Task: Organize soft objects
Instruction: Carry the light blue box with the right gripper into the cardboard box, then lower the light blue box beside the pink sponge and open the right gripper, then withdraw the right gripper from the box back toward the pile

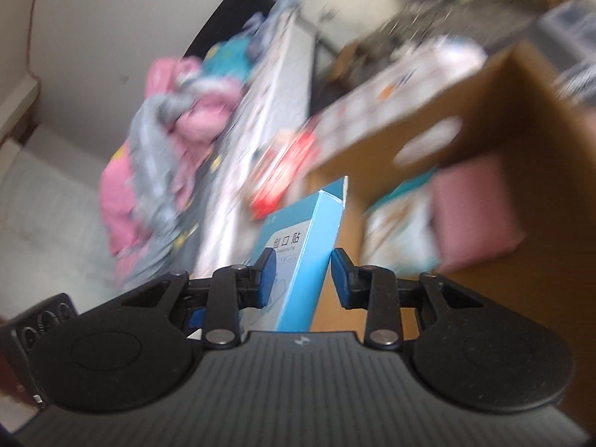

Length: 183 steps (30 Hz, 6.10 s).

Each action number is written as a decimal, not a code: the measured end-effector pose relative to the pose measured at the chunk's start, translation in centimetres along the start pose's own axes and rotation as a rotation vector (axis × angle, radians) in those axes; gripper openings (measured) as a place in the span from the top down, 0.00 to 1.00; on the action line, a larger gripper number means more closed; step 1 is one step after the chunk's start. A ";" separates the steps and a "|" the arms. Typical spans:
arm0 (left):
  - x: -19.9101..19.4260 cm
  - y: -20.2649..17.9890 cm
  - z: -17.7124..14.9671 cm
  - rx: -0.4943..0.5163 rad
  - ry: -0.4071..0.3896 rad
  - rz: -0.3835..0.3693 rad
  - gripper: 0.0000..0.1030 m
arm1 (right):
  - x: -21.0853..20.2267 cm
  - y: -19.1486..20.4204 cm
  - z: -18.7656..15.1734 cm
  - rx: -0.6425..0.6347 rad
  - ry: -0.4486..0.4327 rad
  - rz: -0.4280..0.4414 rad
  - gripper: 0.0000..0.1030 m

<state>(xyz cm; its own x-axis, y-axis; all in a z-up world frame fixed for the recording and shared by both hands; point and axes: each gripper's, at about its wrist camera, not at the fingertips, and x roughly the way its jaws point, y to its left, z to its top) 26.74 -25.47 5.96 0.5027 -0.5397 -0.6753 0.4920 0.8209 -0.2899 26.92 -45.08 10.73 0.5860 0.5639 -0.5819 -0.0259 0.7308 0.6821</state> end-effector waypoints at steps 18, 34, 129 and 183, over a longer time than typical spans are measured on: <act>-7.6 7.3 -2.7 -0.109 -0.074 0.168 0.18 | -1.0 -5.8 -2.0 -0.055 -0.038 -0.269 0.68; -14.5 12.2 -10.4 -0.229 -0.115 0.231 0.17 | 4.3 -2.1 -7.8 -0.559 -0.010 -0.855 0.71; -24.5 17.7 -22.7 -0.346 -0.232 0.336 0.06 | -1.2 27.0 -18.4 -0.550 -0.200 -0.324 0.01; -24.6 19.7 -27.9 -0.269 -0.179 0.476 0.04 | 10.3 22.1 -30.8 -0.265 0.128 0.072 0.11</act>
<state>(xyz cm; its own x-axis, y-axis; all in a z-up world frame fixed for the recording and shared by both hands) 4.24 9.19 -2.02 0.7486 -0.1030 -0.6549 -0.0042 0.9871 -0.1600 7.46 -11.25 6.20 0.4688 0.6493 -0.5989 -0.2842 0.7528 0.5937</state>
